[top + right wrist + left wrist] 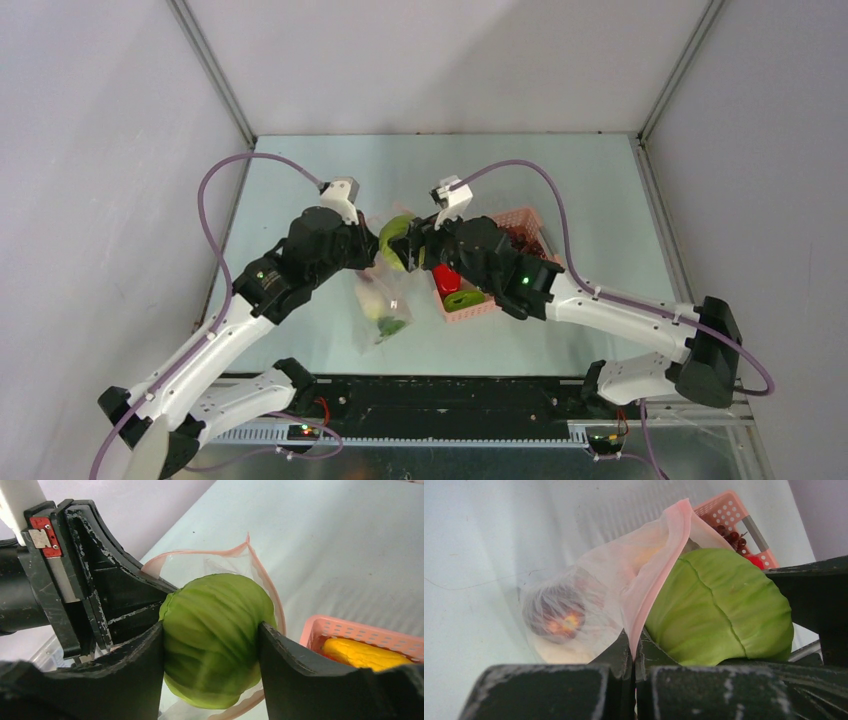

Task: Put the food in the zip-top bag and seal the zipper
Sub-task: Place the fake vegetable in the zipper food storage bag.

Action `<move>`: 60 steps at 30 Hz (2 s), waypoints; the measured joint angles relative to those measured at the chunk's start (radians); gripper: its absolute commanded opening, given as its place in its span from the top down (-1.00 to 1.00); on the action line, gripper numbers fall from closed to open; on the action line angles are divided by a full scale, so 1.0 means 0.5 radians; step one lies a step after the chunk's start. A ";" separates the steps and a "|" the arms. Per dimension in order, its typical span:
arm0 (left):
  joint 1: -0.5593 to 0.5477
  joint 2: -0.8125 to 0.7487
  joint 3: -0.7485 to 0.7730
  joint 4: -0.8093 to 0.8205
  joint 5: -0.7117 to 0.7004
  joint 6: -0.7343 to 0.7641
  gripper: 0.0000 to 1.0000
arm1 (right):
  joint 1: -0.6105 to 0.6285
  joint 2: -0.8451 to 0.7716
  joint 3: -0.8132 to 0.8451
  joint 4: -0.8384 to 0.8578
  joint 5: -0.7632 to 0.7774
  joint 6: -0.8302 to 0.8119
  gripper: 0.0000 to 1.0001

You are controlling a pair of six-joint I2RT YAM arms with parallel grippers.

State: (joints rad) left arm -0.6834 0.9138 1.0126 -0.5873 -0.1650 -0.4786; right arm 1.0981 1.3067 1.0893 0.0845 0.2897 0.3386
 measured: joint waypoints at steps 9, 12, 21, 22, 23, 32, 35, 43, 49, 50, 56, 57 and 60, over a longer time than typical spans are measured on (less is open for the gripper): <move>0.012 -0.002 -0.007 -0.003 -0.013 0.000 1.00 | 0.043 0.079 0.172 -0.254 0.090 -0.037 -0.99; 0.013 -0.010 -0.007 0.001 -0.011 -0.001 1.00 | 0.050 0.079 0.172 -0.291 0.078 -0.050 -0.99; 0.024 -0.026 -0.007 0.003 -0.008 -0.001 1.00 | 0.053 -0.051 0.172 -0.362 0.024 -0.098 -0.99; 0.024 -0.027 -0.007 0.002 -0.008 -0.001 1.00 | 0.053 -0.077 0.172 -0.362 0.021 -0.111 -0.99; 0.025 -0.029 -0.007 0.002 -0.008 -0.001 1.00 | 0.053 -0.103 0.172 -0.362 0.016 -0.122 -0.99; 0.039 -0.063 -0.007 0.001 -0.014 -0.001 1.00 | 0.034 -0.372 0.172 -0.455 0.126 -0.220 -0.99; 0.042 -0.084 -0.007 0.001 -0.014 -0.001 1.00 | -0.072 -0.433 0.171 -0.634 0.228 -0.098 -0.99; 0.051 -0.099 -0.007 0.002 -0.012 -0.001 1.00 | -0.629 -0.420 -0.092 -0.920 -0.004 0.280 -0.98; 0.054 -0.099 -0.007 0.002 -0.011 -0.002 1.00 | -0.694 -0.102 -0.200 -0.848 -0.186 0.381 -0.96; 0.056 -0.098 -0.007 0.002 -0.012 -0.002 1.00 | -0.693 -0.050 -0.201 -0.828 -0.192 0.406 -0.97; 0.060 -0.080 -0.007 0.002 -0.011 -0.002 1.00 | -0.615 0.234 -0.201 -0.657 -0.107 0.654 -0.99; 0.060 -0.075 -0.007 0.002 -0.009 -0.002 1.00 | -0.587 0.281 -0.199 -0.636 -0.073 0.697 -0.99; 0.060 -0.068 -0.007 0.002 -0.002 -0.002 1.00 | -0.523 0.411 -0.194 -0.594 -0.009 0.808 -0.99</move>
State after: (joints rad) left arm -0.6537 0.8799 1.0092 -0.5861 -0.1658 -0.4793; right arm 0.8364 1.5124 0.9924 -0.2127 0.2852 0.7425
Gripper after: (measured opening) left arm 0.005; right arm 0.992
